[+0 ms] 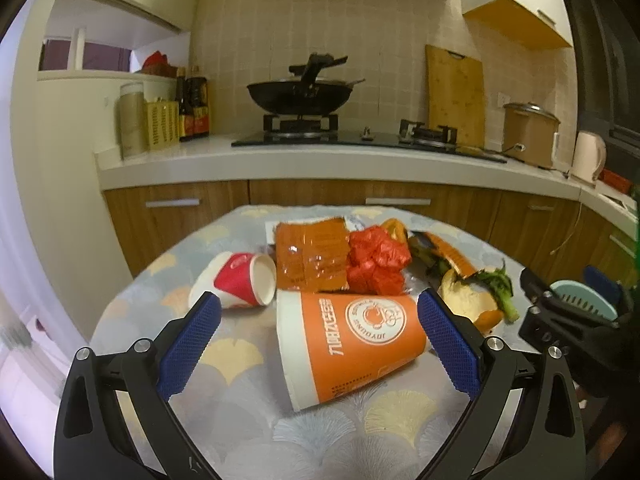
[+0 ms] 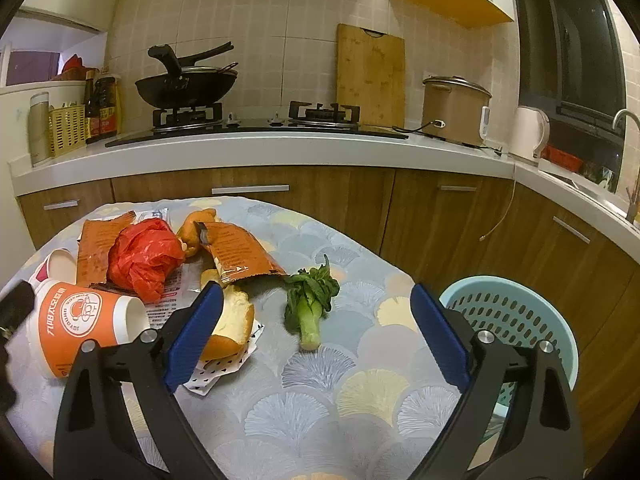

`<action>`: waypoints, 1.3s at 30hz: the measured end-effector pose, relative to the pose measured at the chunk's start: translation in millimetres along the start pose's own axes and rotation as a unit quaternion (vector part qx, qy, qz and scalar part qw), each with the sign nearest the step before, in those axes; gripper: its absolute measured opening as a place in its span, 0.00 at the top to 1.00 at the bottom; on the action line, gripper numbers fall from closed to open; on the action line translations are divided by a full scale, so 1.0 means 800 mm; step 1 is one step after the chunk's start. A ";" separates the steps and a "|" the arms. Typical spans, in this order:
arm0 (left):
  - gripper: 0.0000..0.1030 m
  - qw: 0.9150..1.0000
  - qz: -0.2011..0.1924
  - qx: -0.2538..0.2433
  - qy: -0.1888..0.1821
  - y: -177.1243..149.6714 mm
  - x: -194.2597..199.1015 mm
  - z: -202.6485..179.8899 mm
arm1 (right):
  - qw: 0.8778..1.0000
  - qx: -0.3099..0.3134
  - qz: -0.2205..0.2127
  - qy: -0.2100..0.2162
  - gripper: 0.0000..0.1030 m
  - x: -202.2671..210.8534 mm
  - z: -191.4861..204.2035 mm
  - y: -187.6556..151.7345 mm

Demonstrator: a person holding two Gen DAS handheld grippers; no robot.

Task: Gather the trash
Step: 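Move both tools toward the table, left tool toward the orange paper cup, then grasp the orange paper cup with the left tool while right tool approaches bok choy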

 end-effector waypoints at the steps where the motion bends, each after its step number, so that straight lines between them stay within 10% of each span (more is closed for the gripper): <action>1: 0.08 1.000 0.001 0.002 -0.006 0.001 0.002 0.002 | 1.000 0.002 0.000 0.000 0.15 0.000 0.002 0.000; 22: 0.15 0.994 0.075 0.022 -0.075 -0.010 -0.009 0.057 | 0.999 0.030 0.020 0.030 0.51 -0.006 0.016 -0.001; 39: 0.32 0.953 0.198 0.022 -0.230 -0.019 -0.093 0.010 | 0.995 0.045 0.058 0.062 0.53 -0.030 -0.022 0.026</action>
Point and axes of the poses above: each gripper's, at about its wrist camera, not at the fingertips, and x roughly against the way its jaws point, z to its left, y to its top, the point moved 7 cm from there along -x, roughly the way its jaws point, and after that the axes turned 14 degrees about z, right-handed, at the moved point
